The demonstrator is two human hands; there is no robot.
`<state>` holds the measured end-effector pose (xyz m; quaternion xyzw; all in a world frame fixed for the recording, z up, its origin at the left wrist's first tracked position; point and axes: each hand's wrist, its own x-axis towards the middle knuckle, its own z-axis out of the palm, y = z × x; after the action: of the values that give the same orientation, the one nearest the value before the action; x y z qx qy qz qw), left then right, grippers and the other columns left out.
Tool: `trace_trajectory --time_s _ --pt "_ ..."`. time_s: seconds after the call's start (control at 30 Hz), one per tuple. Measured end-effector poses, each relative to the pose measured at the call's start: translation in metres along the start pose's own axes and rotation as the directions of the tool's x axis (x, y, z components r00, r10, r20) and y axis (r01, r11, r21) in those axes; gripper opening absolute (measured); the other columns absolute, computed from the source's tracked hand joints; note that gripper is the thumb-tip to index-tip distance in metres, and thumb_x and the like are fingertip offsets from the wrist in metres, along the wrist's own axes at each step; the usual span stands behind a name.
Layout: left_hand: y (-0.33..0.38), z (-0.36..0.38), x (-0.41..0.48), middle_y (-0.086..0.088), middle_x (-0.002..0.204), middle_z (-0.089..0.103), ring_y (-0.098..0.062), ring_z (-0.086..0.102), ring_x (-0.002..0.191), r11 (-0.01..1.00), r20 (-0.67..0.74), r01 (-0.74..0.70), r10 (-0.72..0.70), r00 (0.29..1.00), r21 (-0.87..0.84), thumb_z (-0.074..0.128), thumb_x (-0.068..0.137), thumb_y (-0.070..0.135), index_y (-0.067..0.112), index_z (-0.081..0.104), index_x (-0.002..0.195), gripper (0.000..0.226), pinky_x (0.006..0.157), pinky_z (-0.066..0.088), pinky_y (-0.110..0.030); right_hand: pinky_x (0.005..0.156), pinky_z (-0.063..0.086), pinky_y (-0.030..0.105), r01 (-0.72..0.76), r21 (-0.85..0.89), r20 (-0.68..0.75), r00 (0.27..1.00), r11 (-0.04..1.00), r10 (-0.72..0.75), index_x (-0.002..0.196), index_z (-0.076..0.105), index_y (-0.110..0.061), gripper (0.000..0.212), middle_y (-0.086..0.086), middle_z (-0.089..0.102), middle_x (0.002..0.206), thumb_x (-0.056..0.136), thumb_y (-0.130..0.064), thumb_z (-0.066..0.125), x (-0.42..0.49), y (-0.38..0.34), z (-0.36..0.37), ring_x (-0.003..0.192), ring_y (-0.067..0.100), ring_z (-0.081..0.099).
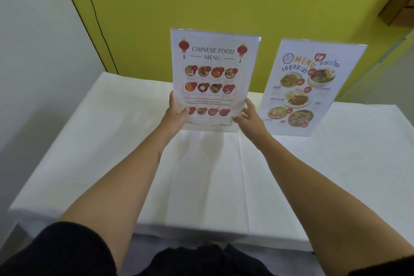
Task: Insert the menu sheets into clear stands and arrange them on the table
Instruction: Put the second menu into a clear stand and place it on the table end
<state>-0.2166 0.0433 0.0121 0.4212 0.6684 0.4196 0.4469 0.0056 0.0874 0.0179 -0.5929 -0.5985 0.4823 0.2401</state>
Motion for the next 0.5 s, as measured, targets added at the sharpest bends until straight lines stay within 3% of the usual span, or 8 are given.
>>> trace_trajectory --time_s 0.07,0.17,0.27,0.37,0.5 --pt "-0.001 -0.001 -0.002 0.006 0.155 0.037 -0.02 0.041 0.137 1.0 0.018 0.01 -0.01 1.0 0.006 0.041 0.105 0.022 0.035 -0.007 0.157 0.072 0.103 0.039 -0.034 0.104 0.042 0.044 -0.001 -0.014 0.01 1.0 1.0 0.001 0.155 0.014 -0.031 0.08 0.002 0.048 0.15 0.088 -0.019 0.056 0.001 0.001 -0.001 0.135 0.027 0.047" --pt "-0.003 0.003 -0.003 0.007 0.161 0.027 -0.019 0.033 0.144 0.999 0.009 0.036 -0.036 0.999 -0.017 0.042 0.105 0.025 0.033 -0.016 0.157 0.078 0.112 0.032 -0.039 0.101 0.043 0.043 0.008 -0.045 0.018 1.0 0.999 -0.007 0.155 0.013 -0.032 0.081 0.003 0.051 0.148 0.087 -0.023 0.056 0.005 0.002 -0.003 0.133 0.028 0.05" --pt "-0.006 0.004 -0.002 0.007 0.157 0.035 -0.019 0.039 0.14 0.999 -0.013 0.025 -0.025 1.0 -0.036 0.044 0.104 0.025 0.034 -0.005 0.158 0.073 0.113 0.036 -0.042 0.092 0.042 0.037 0.021 -0.062 -0.003 1.0 0.998 -0.022 0.154 0.017 -0.031 0.079 0.0 0.055 0.145 0.086 -0.021 0.054 0.006 0.003 -0.001 0.128 0.026 0.054" --pt "-0.008 0.002 -0.003 0.008 0.153 0.04 -0.019 0.043 0.137 0.998 -0.008 0.017 -0.018 1.0 -0.06 0.045 0.103 0.026 0.037 0.002 0.157 0.07 0.111 0.038 -0.043 0.085 0.042 0.034 0.029 -0.048 -0.046 0.998 0.998 -0.031 0.153 0.021 -0.03 0.073 0.0 0.059 0.139 0.088 -0.021 0.054 0.007 0.001 0.004 0.111 0.024 0.058" --pt "-0.007 -0.007 -0.002 0.009 0.153 0.038 -0.014 0.042 0.134 0.996 -0.013 0.002 -0.003 1.0 -0.087 0.043 0.105 0.022 0.031 0.0 0.158 0.069 0.102 0.037 -0.033 0.088 0.046 0.037 0.044 -0.028 -0.071 0.996 0.999 -0.046 0.15 0.026 -0.03 0.07 0.0 0.061 0.134 0.088 -0.025 0.056 0.012 -0.01 0.015 0.114 0.025 0.061"
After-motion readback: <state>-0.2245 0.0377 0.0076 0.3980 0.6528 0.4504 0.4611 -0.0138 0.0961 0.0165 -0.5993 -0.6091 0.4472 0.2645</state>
